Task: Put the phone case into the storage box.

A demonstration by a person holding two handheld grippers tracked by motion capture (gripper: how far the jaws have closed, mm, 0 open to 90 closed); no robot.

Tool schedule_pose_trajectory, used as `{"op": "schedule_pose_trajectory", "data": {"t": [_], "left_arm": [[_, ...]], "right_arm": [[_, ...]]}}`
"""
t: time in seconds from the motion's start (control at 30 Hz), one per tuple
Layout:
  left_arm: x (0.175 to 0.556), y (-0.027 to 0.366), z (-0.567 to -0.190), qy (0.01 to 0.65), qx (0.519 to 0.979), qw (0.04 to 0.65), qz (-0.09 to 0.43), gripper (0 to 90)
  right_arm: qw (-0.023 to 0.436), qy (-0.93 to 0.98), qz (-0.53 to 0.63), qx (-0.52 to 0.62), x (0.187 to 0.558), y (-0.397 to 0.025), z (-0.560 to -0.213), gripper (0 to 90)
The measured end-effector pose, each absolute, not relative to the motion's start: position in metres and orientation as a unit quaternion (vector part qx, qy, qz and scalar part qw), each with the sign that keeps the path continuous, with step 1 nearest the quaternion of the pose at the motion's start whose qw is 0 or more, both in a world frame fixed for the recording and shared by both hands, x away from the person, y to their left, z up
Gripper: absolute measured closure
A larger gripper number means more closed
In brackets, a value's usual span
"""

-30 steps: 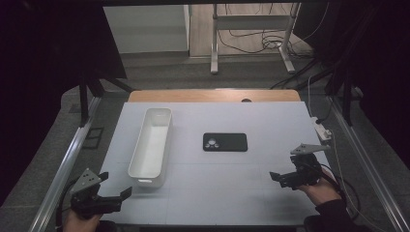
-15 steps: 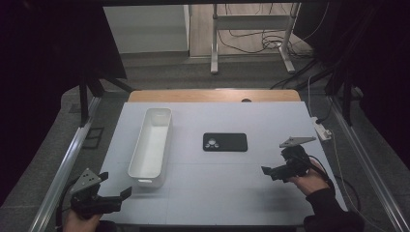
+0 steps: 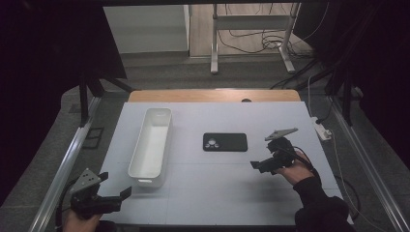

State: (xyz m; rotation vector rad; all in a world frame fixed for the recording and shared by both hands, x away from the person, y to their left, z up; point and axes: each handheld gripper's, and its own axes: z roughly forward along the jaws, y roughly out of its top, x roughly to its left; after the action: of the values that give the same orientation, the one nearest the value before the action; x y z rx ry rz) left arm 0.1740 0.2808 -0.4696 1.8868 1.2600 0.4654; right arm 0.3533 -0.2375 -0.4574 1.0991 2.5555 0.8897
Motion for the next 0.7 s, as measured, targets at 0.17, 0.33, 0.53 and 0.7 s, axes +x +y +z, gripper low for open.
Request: {"op": "schedule_pose_trajectory", "data": {"t": [0.17, 0.33, 0.53, 0.7], "left_arm": [[0.174, 0.281, -0.47, 0.499, 0.746, 0.401, 0.184, 1.1], [0.174, 0.281, -0.47, 0.498, 0.746, 0.401, 0.183, 1.1], [0.174, 0.281, -0.47, 0.497, 0.746, 0.403, 0.182, 1.1], [0.174, 0.281, -0.47, 0.497, 0.747, 0.403, 0.182, 1.1]], "right_arm": [[0.109, 0.874, 0.299, 0.368, 0.361, -0.231, -0.458, 0.0], [0.112, 0.877, 0.296, 0.361, 0.369, -0.224, -0.459, 0.0], [0.111, 0.879, 0.294, 0.359, 0.379, -0.217, -0.461, 0.0], [0.103, 0.88, 0.292, 0.36, 0.387, -0.21, -0.467, 0.0]]}}
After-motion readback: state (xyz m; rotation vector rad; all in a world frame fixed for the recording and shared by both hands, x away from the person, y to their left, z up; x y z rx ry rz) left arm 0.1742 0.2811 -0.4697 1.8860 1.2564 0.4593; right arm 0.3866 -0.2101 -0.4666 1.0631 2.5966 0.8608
